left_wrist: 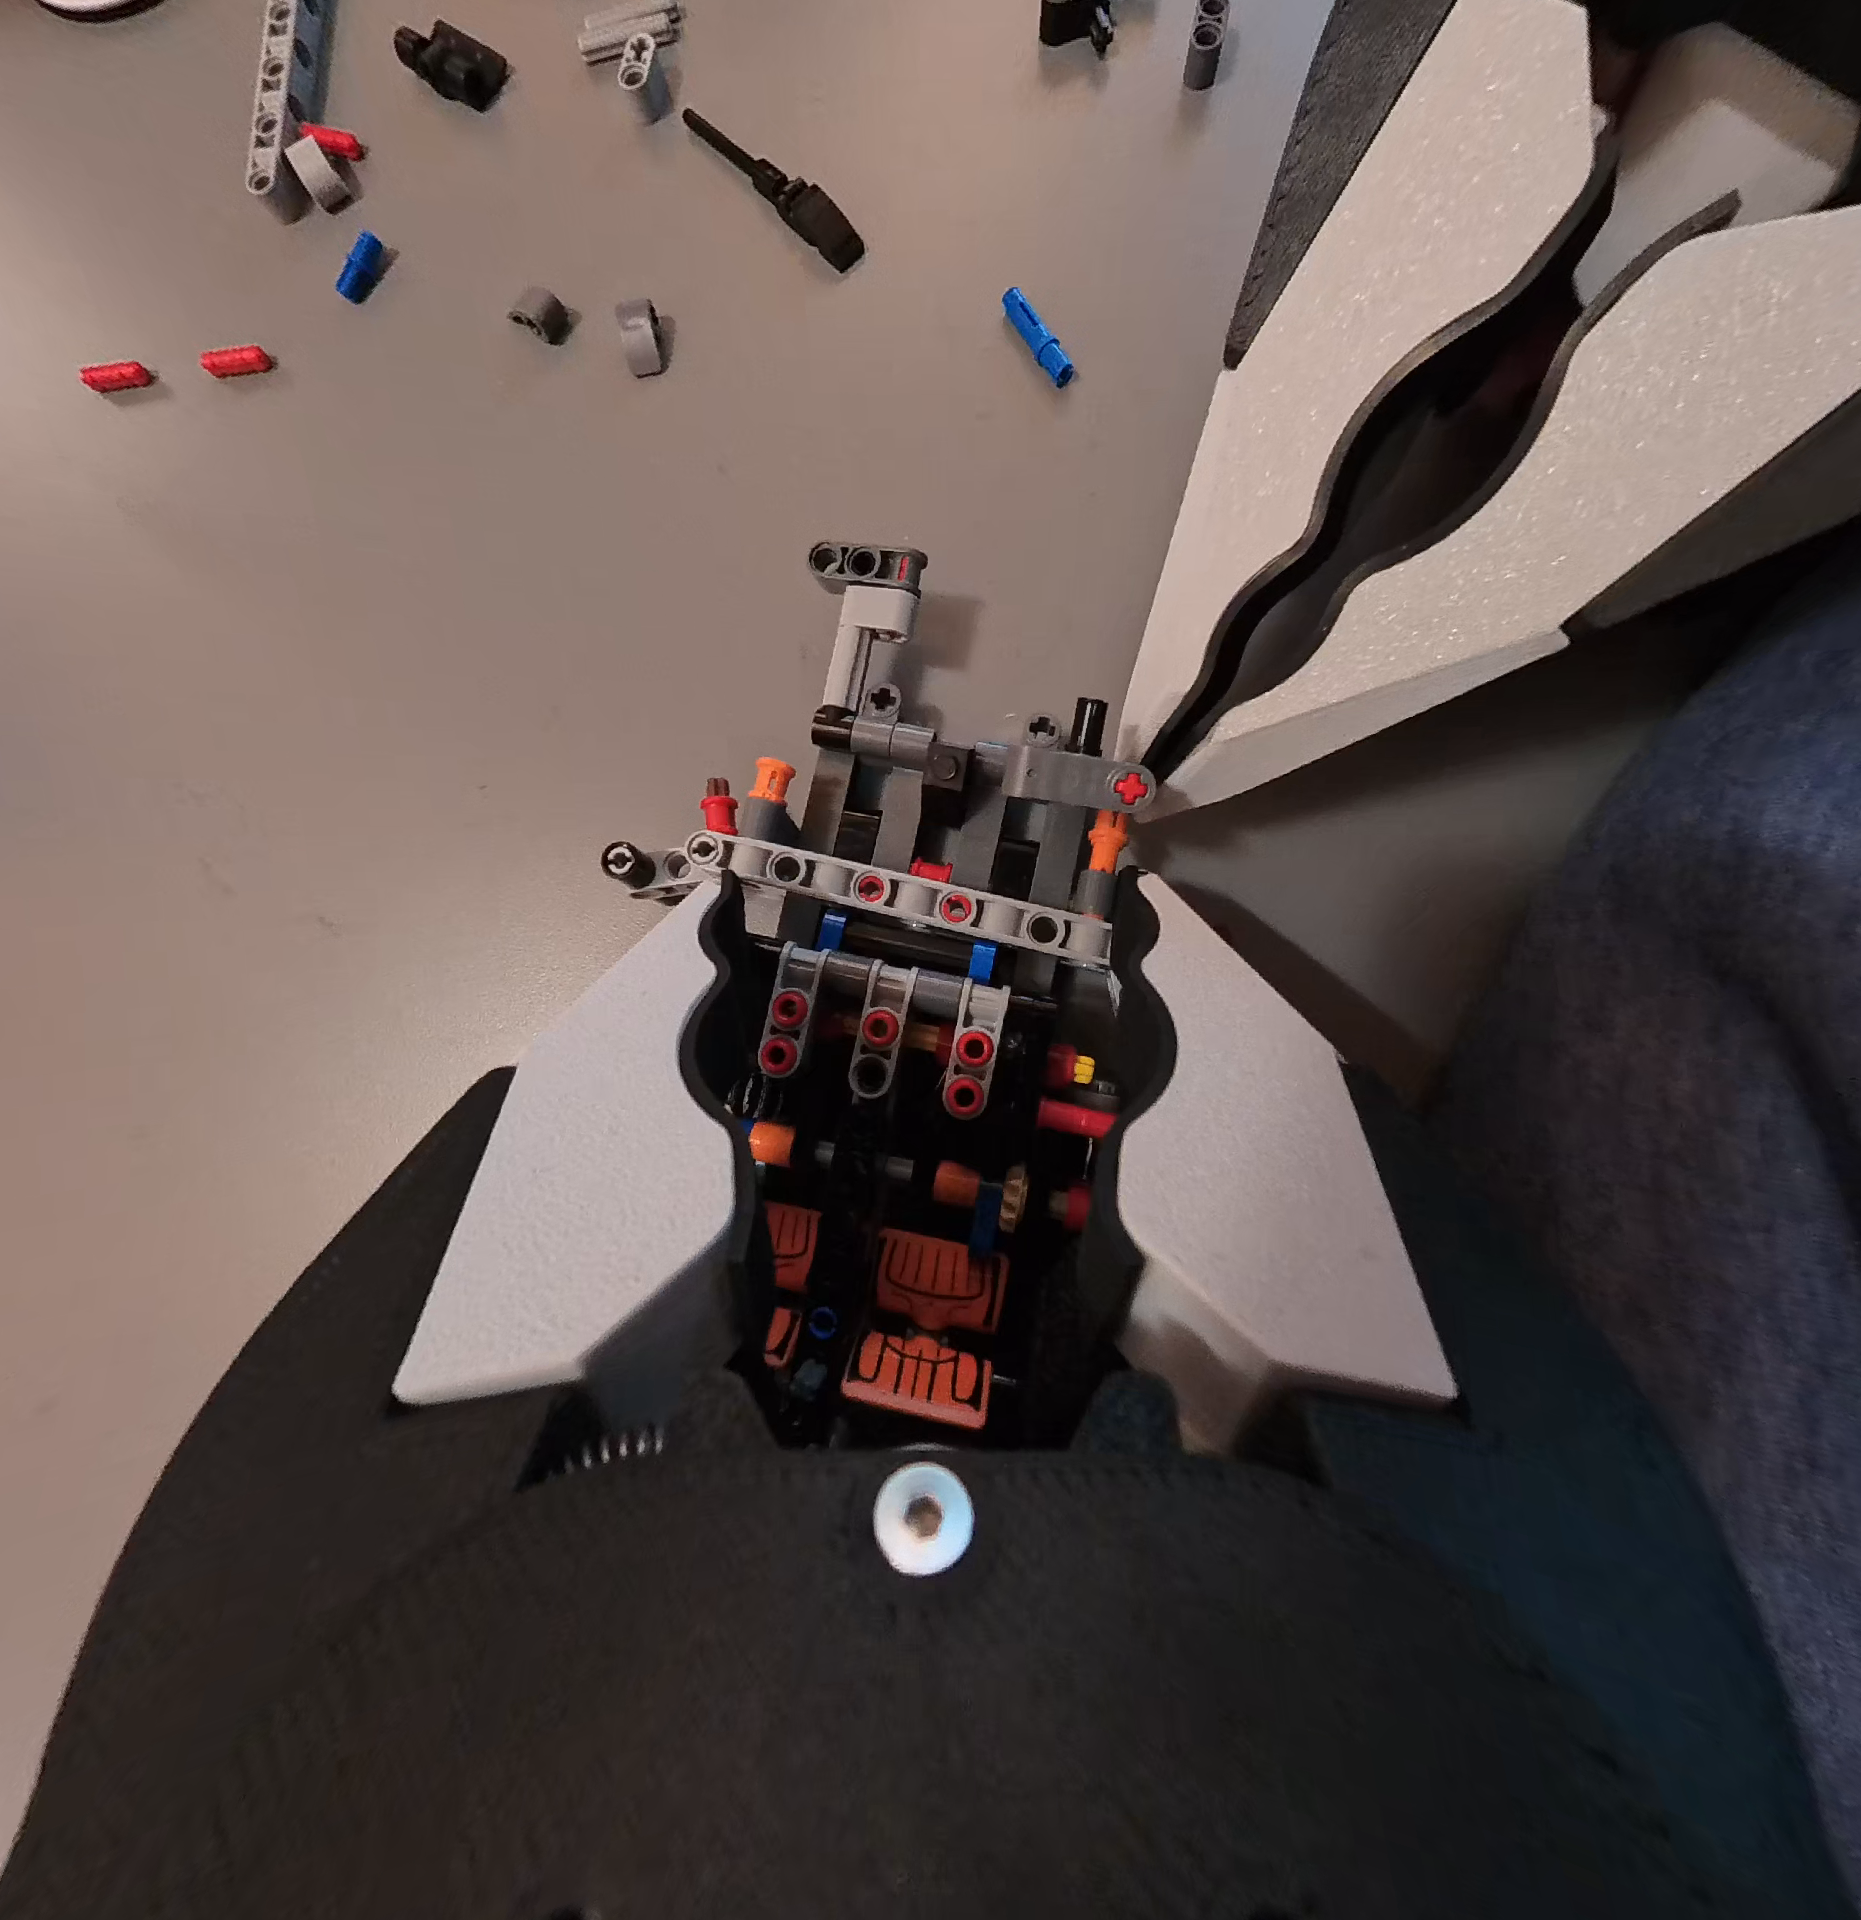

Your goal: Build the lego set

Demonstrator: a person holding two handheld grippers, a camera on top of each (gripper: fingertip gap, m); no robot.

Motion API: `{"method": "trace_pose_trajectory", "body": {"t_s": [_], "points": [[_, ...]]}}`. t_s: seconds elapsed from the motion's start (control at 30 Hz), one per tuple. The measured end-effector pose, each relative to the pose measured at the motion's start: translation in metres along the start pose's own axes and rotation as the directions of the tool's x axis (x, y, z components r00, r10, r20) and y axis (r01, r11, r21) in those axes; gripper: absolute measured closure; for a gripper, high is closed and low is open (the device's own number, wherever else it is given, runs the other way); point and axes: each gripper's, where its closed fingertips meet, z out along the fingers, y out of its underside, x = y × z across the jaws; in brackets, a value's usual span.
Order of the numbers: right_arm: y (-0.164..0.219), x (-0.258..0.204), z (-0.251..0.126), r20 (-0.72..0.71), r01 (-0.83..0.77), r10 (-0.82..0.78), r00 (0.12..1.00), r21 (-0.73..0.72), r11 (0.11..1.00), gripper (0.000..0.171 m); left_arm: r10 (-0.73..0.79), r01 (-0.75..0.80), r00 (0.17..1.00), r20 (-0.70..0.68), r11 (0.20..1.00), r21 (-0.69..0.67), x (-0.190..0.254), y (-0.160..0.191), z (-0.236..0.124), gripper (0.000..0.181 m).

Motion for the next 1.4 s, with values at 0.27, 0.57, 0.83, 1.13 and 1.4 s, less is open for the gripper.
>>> {"method": "trace_pose_trajectory", "body": {"t_s": [0.27, 0.57, 0.83, 1.13, 1.4], "points": [[0.000, -0.001, 0.002, -0.008, 0.047, -0.047, 0.999, -0.003, 0.999, 0.171, 0.005, -0.005, 1.000, 0.009, 1.000, 0.002, -0.001, 0.001, -0.001, 0.113], [-0.002, -0.002, 0.003, -0.009, 0.086, -0.086, 0.996, 0.001, 0.996, 0.171, 0.009, -0.009, 1.000, 0.005, 1.000, 0.002, -0.002, 0.002, -0.001, 0.113], [-0.003, -0.006, 0.005, 0.029, 0.119, -0.119, 0.992, 0.004, 0.993, 0.171, 0.036, -0.036, 0.999, -0.010, 0.999, 0.005, -0.003, 0.004, -0.002, 0.112], [-0.006, 0.002, 0.009, 0.039, 0.090, -0.090, 0.995, 0.005, 0.996, 0.171, 0.209, -0.208, 0.977, 0.050, 0.978, -0.020, -0.018, 0.001, -0.010, 0.105], [-0.015, 0.006, -0.014, 0.158, 0.115, -0.121, 0.980, 0.051, 0.992, 0.171, 0.060, -0.086, 0.977, 0.204, 0.988, 0.125, 0.009, -0.015, -0.060, 0.129]]}}
